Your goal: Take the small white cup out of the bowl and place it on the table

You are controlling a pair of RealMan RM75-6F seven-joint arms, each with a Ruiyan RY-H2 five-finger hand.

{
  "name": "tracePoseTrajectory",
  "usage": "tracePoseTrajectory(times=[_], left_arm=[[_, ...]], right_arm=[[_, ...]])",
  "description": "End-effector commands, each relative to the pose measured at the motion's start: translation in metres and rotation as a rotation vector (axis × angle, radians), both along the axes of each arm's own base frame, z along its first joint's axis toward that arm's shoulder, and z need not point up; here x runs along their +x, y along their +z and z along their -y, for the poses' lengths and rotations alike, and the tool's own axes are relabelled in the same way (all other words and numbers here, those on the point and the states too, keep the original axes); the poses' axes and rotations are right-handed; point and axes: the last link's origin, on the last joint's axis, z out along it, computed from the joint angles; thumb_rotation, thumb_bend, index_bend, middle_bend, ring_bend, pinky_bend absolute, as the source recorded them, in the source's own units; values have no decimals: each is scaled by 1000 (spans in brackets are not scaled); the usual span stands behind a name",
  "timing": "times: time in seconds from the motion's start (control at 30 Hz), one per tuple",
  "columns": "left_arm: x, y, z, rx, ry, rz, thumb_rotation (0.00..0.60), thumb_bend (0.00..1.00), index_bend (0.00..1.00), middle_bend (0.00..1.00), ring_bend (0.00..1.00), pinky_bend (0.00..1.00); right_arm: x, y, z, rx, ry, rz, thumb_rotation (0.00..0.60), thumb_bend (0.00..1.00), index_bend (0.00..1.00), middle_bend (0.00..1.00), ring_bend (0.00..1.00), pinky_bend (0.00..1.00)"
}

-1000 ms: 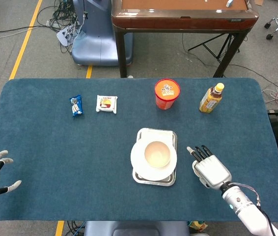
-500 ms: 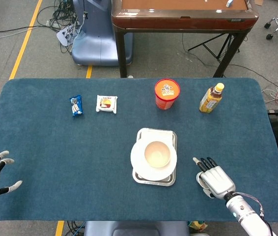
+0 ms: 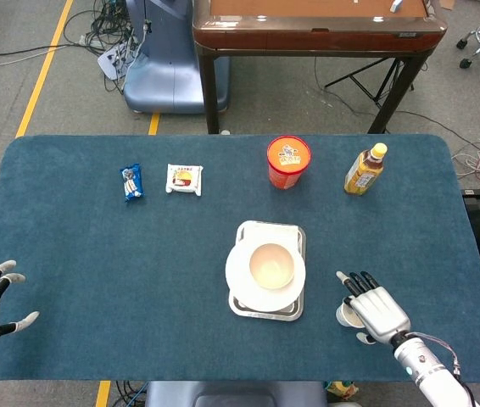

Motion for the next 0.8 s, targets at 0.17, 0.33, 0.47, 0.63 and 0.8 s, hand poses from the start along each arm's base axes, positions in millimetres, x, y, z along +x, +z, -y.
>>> tracePoseTrajectory(times=[0.17, 0.33, 0.47, 0.63, 0.8], left_arm=[[0, 0, 0, 2, 1, 1, 600, 32, 361, 211, 146, 427], [1, 1, 1, 4, -3, 0, 600, 32, 361, 210, 146, 428], [3, -1, 2, -3, -11, -5, 600, 32, 361, 211, 146, 427], [5, -5, 4, -12, -24, -9, 600, 32, 361, 211, 146, 428], [7, -8, 5, -18, -34, -16, 600, 32, 361, 210, 146, 428]], right_arm=[[10, 19, 2, -46, 13, 5, 600, 156, 407, 0, 0, 0], [21, 47, 4, -98, 14, -7, 600, 155, 407, 0, 0, 0], [26, 66, 6, -163, 14, -11, 600, 167, 406, 9, 0, 0], [24, 86, 8, -313, 8, 47, 600, 199, 406, 53, 0, 0], [8, 99, 1, -420, -30, 83, 600, 220, 406, 70, 0, 0]])
